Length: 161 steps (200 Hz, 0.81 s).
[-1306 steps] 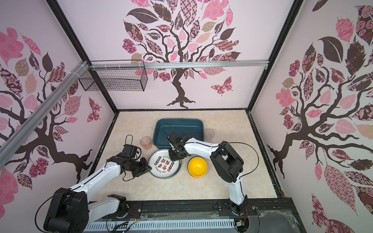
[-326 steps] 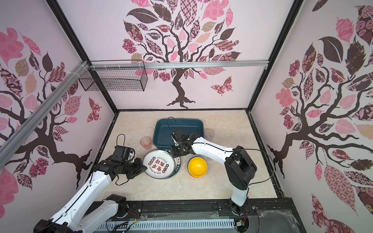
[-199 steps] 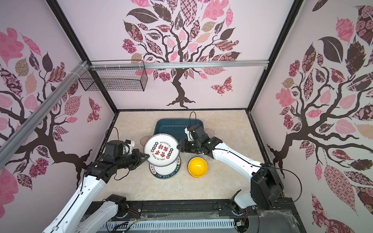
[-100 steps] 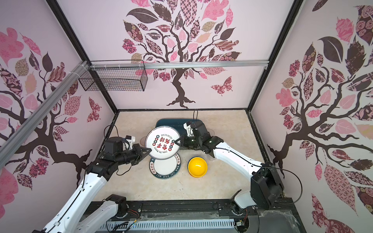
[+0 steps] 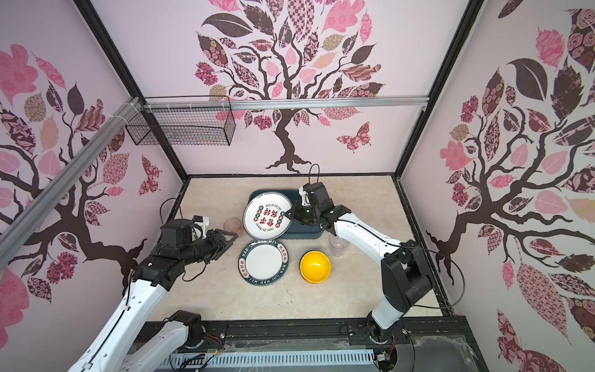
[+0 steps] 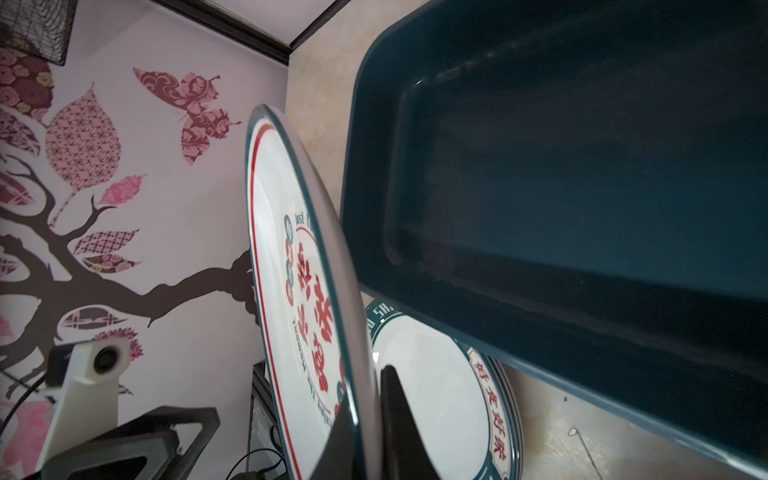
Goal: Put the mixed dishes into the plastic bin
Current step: 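Lower the held plate into the teal bin and open the right gripper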
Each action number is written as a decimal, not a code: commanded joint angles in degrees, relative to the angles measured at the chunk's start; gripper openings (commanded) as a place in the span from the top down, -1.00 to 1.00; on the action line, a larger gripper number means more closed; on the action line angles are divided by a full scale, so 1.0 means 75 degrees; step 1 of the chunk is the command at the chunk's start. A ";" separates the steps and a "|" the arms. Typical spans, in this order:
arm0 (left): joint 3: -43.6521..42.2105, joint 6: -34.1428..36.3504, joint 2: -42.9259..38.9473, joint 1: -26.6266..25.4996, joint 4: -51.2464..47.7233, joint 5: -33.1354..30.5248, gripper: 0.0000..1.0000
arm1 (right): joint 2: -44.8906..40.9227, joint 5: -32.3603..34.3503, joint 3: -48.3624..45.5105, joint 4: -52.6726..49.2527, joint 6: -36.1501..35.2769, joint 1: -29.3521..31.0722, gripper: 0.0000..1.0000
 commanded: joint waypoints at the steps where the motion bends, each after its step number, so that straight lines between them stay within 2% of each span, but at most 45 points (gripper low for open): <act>1: 0.0109 0.0369 -0.0342 0.0168 -0.0668 -0.0283 0.06 | 0.0627 0.0056 0.0665 0.0142 -0.0081 -0.0144 0.99; 74: -0.0183 0.0512 -0.0759 0.0245 -0.1184 -0.0330 -0.01 | 0.2597 -0.0156 0.1613 0.0615 0.0331 -0.0660 0.99; 161: -0.0502 0.0445 -0.0584 0.0248 -0.0910 -0.0265 -0.02 | 0.3852 -0.0317 0.2175 0.0886 0.0403 -0.0783 0.96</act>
